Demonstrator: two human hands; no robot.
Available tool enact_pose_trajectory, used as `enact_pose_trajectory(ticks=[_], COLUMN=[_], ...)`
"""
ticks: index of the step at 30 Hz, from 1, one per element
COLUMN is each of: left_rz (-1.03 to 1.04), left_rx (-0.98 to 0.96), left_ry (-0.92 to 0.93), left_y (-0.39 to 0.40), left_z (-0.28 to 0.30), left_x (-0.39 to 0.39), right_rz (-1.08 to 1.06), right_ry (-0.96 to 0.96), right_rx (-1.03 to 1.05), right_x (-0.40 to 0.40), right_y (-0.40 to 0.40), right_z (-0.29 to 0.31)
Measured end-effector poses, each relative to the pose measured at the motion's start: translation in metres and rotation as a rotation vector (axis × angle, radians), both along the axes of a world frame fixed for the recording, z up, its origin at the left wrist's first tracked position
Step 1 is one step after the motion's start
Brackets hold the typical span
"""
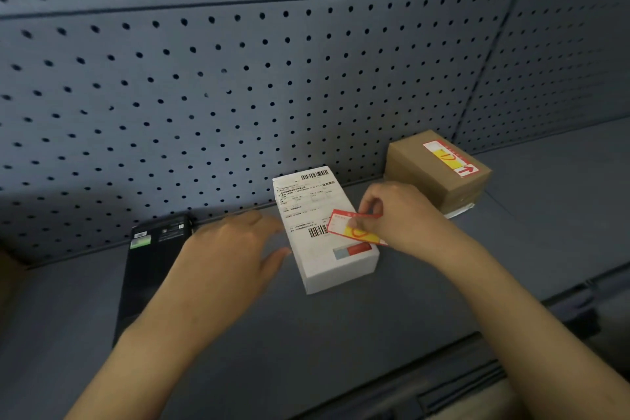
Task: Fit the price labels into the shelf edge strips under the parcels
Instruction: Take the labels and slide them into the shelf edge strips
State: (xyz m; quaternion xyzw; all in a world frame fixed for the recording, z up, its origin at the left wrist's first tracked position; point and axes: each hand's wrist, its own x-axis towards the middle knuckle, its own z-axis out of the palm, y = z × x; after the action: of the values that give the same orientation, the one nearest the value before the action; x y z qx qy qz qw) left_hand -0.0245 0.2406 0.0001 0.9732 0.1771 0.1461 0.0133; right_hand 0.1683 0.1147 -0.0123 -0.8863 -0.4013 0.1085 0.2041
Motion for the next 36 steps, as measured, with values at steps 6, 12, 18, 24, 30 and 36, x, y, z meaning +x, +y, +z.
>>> enact_pose_trajectory(ticks=[6, 12, 18, 24, 30, 36], left_rz=[-0.048, 0.011, 0.162, 0.268, 0.379, 0.425], left_rx=[0.013, 0.063, 0.063, 0.011, 0.015, -0.002], left_ry=[-0.024, -0.058, -0.046, -0.021, -0.040, -0.093], left_y=[-0.002, -0.017, -0.040, -0.049, -0.026, 0.013], left_z=[-0.001, 0.006, 0.000, 0.004, 0.007, 0.003], left_x=[-0.022, -0.063, -0.133, -0.212, -0.288, -0.358], right_rz=[-0.037, 0.066, 0.260, 0.396, 0.471, 0.511], right_ry=[0.063, 0.027, 0.021, 0.069, 0.078, 0.083], right_rx=[0.196, 0.298, 0.329, 0.399, 0.443, 0.382], right_x=[-0.034, -0.092, -0.159, -0.231, -0.300, -0.371], right_y=[-0.008, -0.017, -0.019, -0.007, 0.028, 0.067], right_z=[0.009, 0.021, 0.016, 0.007, 0.006, 0.005])
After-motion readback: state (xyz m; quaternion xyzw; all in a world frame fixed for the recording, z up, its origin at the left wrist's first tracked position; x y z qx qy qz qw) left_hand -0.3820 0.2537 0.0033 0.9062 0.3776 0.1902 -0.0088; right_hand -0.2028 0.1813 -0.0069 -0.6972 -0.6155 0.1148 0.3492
